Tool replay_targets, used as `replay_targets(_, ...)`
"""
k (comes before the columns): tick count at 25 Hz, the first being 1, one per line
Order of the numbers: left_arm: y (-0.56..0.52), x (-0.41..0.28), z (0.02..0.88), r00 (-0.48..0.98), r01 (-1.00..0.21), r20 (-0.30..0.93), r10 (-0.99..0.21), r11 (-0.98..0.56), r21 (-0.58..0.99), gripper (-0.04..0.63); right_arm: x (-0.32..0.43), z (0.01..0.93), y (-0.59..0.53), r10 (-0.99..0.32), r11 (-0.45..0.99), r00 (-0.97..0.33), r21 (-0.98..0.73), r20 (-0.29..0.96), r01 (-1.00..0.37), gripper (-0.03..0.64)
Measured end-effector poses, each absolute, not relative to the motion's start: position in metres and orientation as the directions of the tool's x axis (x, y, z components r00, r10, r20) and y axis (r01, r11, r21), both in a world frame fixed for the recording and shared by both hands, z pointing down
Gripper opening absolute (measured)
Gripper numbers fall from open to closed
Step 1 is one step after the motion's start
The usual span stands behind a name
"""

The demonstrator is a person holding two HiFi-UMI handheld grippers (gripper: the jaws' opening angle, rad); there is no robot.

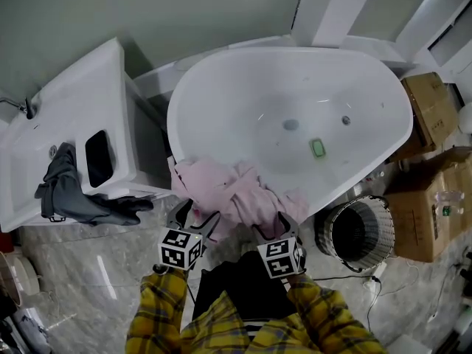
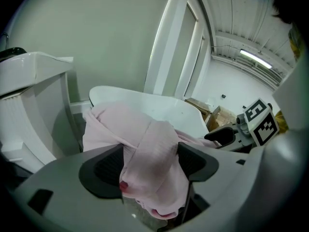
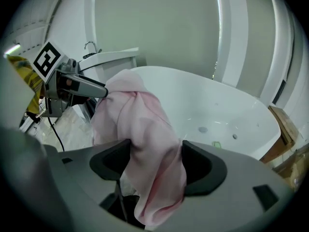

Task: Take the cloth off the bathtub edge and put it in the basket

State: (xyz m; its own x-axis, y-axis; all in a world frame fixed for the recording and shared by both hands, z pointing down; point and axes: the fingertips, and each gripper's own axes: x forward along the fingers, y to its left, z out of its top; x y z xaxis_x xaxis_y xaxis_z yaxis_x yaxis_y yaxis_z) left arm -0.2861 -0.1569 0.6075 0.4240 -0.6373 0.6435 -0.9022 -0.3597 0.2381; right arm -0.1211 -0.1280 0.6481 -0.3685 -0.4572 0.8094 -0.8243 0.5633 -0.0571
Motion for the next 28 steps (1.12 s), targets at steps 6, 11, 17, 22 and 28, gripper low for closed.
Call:
replay_targets(6,-0.159,-0.284,0.613,0.395,-0.915,0.656,-0.643,-0.335,0.223,0.348,-0.124,0.651,-0.129,-0.452,0.609,-0.338,0.008,0.825,-0.793,0.327)
replay_targets(11,-0.156,-0.282,0.613,0.368,-0.928,0.668,-0.647,-0.306,0.215,0.326,-0.129,0.647,-0.127,-0.480,0.649,-0.308,0.096,0.821,-0.755,0.299)
replay_targets(17,-0.149,-0.283,0.611,0.373,-0.927,0.663,-0.649,-0.297,0.230,0.205,-0.130,0.642,-0.121,-0.523,0.677,-0.311,0.164,0.794,-0.717,0.208)
replay_targets(22,-0.144,-0.275,0.612,0.425,-0.904,0.656,-0.623,-0.336,0.266,0.082,-0.129,0.642,-0.121,-0.522,0.690,-0.338,0.154,0.783,-0.707,0.190)
replay_targets(28,-0.141,-0.277,0.612,0.480,-0.877,0.633,-0.608,-0.327,0.351,0.064,-0.124,0.638,-0.118,-0.542,0.678,-0.357,0.146,0.761,-0.720,0.114)
